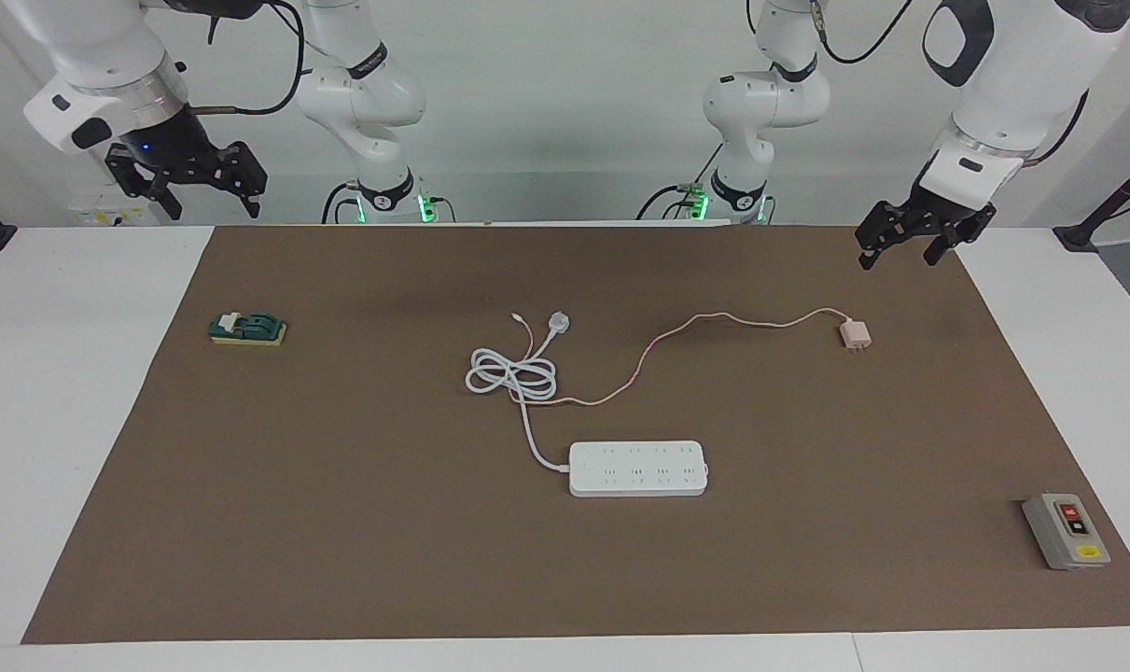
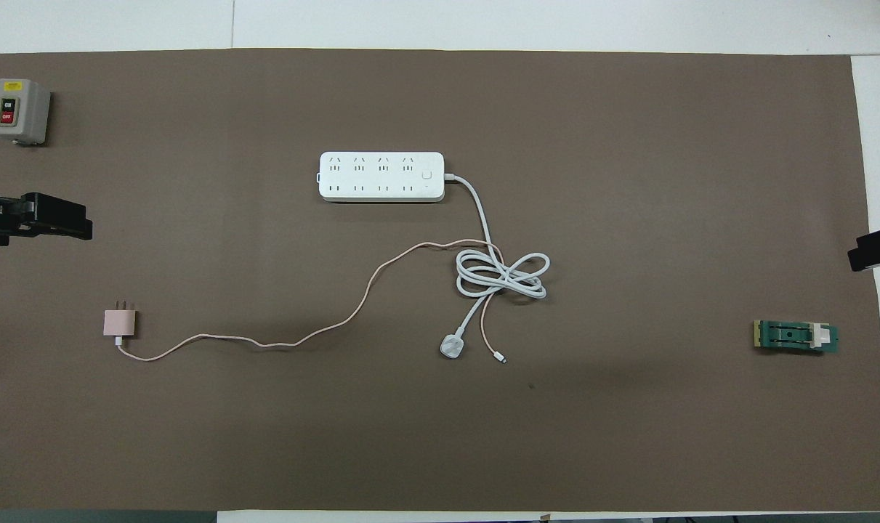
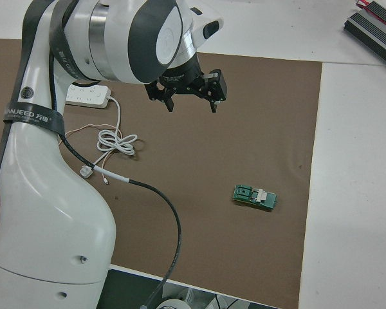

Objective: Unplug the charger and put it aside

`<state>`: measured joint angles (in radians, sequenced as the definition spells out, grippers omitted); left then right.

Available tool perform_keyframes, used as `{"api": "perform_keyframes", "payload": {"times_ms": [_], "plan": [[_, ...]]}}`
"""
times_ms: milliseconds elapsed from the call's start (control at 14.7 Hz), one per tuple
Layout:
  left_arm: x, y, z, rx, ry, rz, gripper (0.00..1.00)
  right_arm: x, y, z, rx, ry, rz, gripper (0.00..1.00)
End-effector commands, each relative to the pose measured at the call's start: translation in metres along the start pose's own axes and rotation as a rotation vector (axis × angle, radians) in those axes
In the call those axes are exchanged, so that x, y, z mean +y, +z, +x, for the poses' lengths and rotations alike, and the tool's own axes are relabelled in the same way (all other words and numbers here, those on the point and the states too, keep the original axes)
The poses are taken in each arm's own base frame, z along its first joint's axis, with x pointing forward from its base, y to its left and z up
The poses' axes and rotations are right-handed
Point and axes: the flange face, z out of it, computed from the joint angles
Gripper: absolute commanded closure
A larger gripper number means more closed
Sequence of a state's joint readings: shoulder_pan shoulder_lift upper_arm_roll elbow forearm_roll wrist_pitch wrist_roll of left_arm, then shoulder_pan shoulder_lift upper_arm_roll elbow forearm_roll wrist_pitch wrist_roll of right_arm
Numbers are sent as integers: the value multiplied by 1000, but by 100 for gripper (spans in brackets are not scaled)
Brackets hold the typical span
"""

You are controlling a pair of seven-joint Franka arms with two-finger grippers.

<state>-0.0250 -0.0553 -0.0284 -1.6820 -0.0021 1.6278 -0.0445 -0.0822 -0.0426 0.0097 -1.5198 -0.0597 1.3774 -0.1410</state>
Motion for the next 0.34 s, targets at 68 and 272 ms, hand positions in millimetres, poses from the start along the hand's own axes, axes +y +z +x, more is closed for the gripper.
{"api": "perform_keyframes", "payload": {"times_ms": [68, 272], "plan": [[1, 1, -8, -22, -12, -9, 0, 0, 0, -2, -12, -11, 1, 0], [2, -1, -7, -14, -5, -10, 0, 0, 0, -2, -12, -11, 1, 0]]}}
